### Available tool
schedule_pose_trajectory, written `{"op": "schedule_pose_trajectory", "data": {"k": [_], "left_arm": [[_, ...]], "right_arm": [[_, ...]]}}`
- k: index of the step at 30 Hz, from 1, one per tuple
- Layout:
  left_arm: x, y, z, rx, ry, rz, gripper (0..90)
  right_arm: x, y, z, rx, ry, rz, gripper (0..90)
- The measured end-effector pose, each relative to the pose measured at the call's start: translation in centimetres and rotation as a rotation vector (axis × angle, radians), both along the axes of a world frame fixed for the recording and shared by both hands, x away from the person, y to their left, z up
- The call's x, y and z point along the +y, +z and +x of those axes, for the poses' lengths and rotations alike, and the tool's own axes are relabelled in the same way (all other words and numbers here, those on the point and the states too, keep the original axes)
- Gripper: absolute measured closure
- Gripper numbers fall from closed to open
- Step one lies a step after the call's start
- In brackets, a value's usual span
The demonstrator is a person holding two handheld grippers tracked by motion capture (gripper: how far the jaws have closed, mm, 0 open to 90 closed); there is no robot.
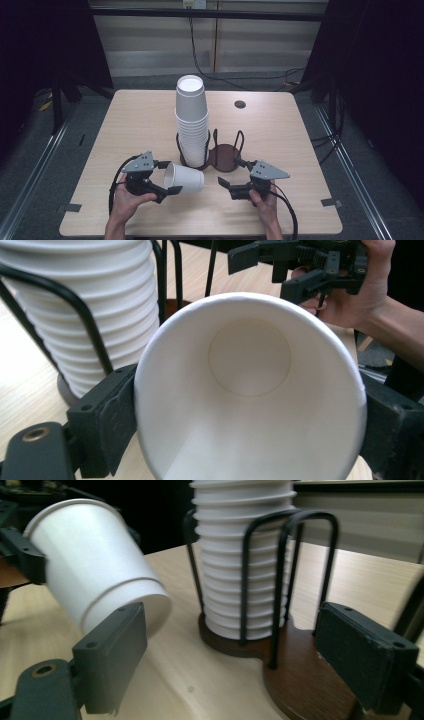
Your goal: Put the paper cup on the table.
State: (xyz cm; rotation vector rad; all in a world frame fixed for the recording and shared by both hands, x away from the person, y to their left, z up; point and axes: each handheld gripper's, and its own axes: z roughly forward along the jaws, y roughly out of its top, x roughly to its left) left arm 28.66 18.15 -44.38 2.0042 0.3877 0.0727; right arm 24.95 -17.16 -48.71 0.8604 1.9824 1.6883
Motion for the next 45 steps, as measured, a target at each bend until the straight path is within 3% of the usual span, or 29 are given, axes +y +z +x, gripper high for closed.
{"op": "schedule_pose_trajectory", "data": {"k": [7,12,17,22,28,32,35,39,45], "left_arm": [[1.6,-0.1,0.2,0.002,0.027,0.013,11.3],[2.6,0.0,0.7,0.015,0.052,0.011,11.3],[3.4,0.5,1.6,0.038,0.067,0.026,11.3],[4.9,1.2,2.1,0.054,0.116,0.047,11.3],[5.5,1.5,3.4,0.061,0.178,0.124,10.9],[5.7,1.8,4.0,0.069,0.187,0.133,10.8],[5.9,2.1,4.3,0.080,0.224,0.152,10.7],[5.9,2.5,4.7,0.084,0.223,0.164,10.8],[6.0,3.3,6.1,0.105,0.239,0.223,10.7]], "right_arm": [[-1.0,-1.5,-0.5,0.002,-0.064,0.030,12.9],[-1.4,-2.1,-1.0,-0.063,-0.114,0.039,12.8],[-1.5,-2.2,-1.0,-0.089,-0.135,0.052,12.9],[-1.8,-2.3,-1.5,-0.131,-0.139,0.088,12.9],[-1.7,-2.4,-1.8,-0.168,-0.137,0.086,12.9],[-1.7,-2.5,-1.9,-0.175,-0.138,0.086,12.9],[-1.7,-2.5,-1.9,-0.175,-0.138,0.086,12.9],[-1.7,-2.5,-1.9,-0.176,-0.135,0.087,13.0],[-1.7,-2.5,-1.9,-0.178,-0.134,0.086,13.1]]}}
